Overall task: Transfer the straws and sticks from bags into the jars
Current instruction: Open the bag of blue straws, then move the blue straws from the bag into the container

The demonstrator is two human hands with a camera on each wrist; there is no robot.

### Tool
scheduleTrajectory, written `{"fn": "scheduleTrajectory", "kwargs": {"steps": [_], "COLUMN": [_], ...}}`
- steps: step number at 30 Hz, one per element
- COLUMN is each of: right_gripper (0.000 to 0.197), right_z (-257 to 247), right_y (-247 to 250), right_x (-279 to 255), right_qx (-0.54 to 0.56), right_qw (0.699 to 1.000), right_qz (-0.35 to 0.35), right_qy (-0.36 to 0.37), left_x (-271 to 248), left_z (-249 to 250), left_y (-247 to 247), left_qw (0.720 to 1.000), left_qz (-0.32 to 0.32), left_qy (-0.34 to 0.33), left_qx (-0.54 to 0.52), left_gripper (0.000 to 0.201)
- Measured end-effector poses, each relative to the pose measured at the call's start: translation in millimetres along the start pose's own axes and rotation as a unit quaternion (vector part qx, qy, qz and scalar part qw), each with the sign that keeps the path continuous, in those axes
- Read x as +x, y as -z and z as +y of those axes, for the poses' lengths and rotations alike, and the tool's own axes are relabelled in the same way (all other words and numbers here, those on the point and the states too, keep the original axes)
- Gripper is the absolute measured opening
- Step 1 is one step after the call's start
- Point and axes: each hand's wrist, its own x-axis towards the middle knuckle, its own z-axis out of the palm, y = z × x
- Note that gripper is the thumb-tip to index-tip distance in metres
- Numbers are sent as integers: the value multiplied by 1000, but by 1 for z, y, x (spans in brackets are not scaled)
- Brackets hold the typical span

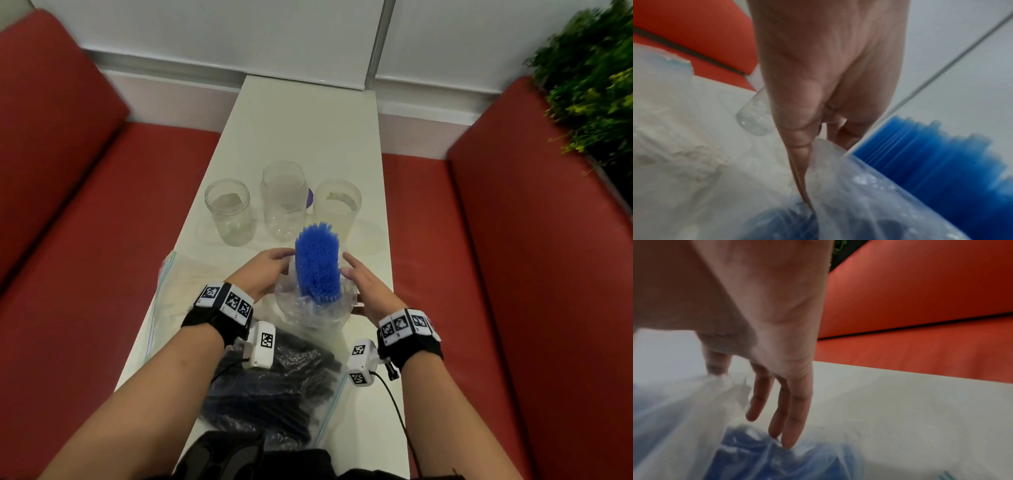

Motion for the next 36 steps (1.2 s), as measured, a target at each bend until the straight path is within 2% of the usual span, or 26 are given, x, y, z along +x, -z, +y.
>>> {"fn": "scheduleTrajectory", "kwargs": {"steps": [2, 4, 5, 9, 12, 13, 15, 16, 18, 19, 21, 24, 26, 29, 32, 34, 36], "right_gripper": [85, 91, 91, 81, 79, 83, 98, 105, 114, 113, 97, 62, 48, 38, 38, 39, 33], "right_z": [5, 13, 16, 26, 31, 29, 23, 20, 11, 8, 5, 9, 13, 6, 0, 1, 5], "right_y": [11, 16, 16, 13, 7, 4, 1, 1, 1, 1, -3, -12, -16, -18, -23, -29, -38], "right_x": [-4, -3, -1, 8, 5, 2, 0, 1, 3, 4, 5, 2, 0, -5, -9, -8, -5], "right_qx": [38, 17, -9, -115, -195, -217, -239, -241, -229, -219, -197, -181, -186, -150, -75, -68, -68], "right_qw": [999, 999, 999, 992, 976, 970, 958, 955, 961, 964, 965, 963, 959, 951, 938, 936, 948], "right_qz": [-39, -50, -34, 55, 93, 87, 32, -1, -38, -44, -33, 21, 43, 51, 93, 114, 111], "right_qy": [-4, 1, 3, 11, 33, 69, 158, 174, 151, 144, 167, 198, 210, 266, 326, 325, 289], "left_x": [-1, -1, 1, 6, 8, 7, 3, 2, -4, -5, -7, -9, -12, -16, -16, -20, -21], "left_z": [-3, -11, -16, -34, -45, -46, -45, -42, -36, -34, -30, -33, -36, -35, -32, -27, -24], "left_y": [4, 7, 7, 5, 2, 0, -8, -12, -19, -21, -27, -33, -31, -24, -18, -17, -17], "left_qw": [996, 993, 993, 985, 949, 941, 933, 936, 934, 936, 955, 974, 976, 967, 963, 960, 961], "left_qz": [-28, -66, -69, 33, 65, 72, 62, 56, 17, 2, -9, 22, 55, 97, 128, 105, 77], "left_qy": [22, 15, 12, 34, 87, 97, 104, 100, 99, 103, 102, 95, 81, 85, 96, 96, 101], "left_qx": [-86, -96, -96, -164, -296, -317, -339, -334, -343, -338, -278, -203, -193, -219, -219, -240, -245], "left_gripper": [40, 38, 39, 44, 48, 48, 43, 41, 47, 51, 49, 33, 23, 14, 19, 18, 20]}}
